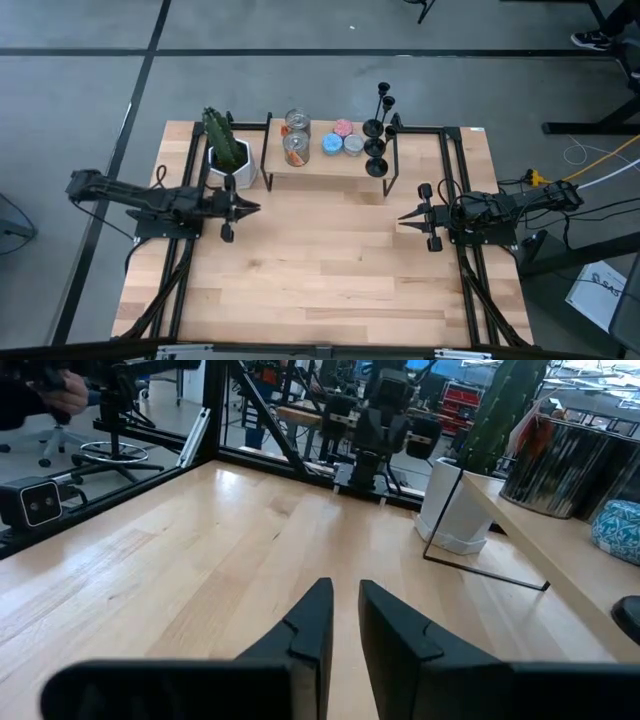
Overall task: Pick & Place candle stick holders
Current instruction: Return to Home Position
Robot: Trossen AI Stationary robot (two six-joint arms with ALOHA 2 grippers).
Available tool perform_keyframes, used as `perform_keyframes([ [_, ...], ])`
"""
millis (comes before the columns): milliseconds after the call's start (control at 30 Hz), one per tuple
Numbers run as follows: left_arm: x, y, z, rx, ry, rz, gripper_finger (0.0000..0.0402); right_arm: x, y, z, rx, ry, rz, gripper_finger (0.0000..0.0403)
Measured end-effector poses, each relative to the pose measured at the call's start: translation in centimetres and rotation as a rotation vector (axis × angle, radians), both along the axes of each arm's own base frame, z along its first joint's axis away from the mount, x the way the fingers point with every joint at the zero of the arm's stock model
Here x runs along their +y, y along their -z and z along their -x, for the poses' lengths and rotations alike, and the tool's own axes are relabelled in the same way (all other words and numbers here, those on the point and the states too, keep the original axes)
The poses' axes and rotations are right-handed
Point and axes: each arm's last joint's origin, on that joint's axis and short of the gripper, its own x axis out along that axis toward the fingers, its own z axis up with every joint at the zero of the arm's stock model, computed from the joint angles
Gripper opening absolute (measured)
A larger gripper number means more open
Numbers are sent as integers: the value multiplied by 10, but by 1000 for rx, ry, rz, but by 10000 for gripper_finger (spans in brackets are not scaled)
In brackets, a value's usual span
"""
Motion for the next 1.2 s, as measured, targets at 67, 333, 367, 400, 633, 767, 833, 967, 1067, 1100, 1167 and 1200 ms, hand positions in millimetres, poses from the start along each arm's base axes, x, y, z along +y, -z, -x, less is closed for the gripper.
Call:
perform_keyframes([
  [67, 3, 0, 4, 0, -9, 1, 28, 0, 0, 0, 0, 0, 0, 54],
  [333, 6, -6, 15, -77, 119, -188, 2, 0, 0, 0, 0, 0, 0, 54],
  [367, 6, -7, 15, -79, 129, -196, 2, 0, 0, 0, 0, 0, 0, 54],
  [400, 7, -7, 16, -85, 130, -198, 3, 0, 0, 0, 0, 0, 0, 54],
  [633, 11, -8, 16, -102, 52, -86, 11, 0, 0, 0, 0, 0, 0, 54],
  [767, 11, -8, 16, -105, 48, -63, 12, 0, 0, 0, 0, 0, 0, 54],
  [833, 11, -8, 16, -105, 48, -62, 11, 0, 0, 0, 0, 1, 0, 54],
  [967, 11, -8, 16, -105, 48, -62, 8, 0, 0, 0, 0, 1, 0, 54],
  [1067, 11, -8, 16, -105, 48, -62, 10, 0, 0, 0, 0, 1, 0, 54],
  [1100, 11, -8, 16, -105, 48, -62, 12, 0, 0, 0, 0, 1, 0, 54],
  [1167, 11, -8, 16, -105, 48, -62, 13, 0, 0, 0, 0, 1, 0, 54],
  [1200, 11, -8, 16, -105, 48, -62, 13, 0, 0, 0, 0, 1, 0, 54],
])
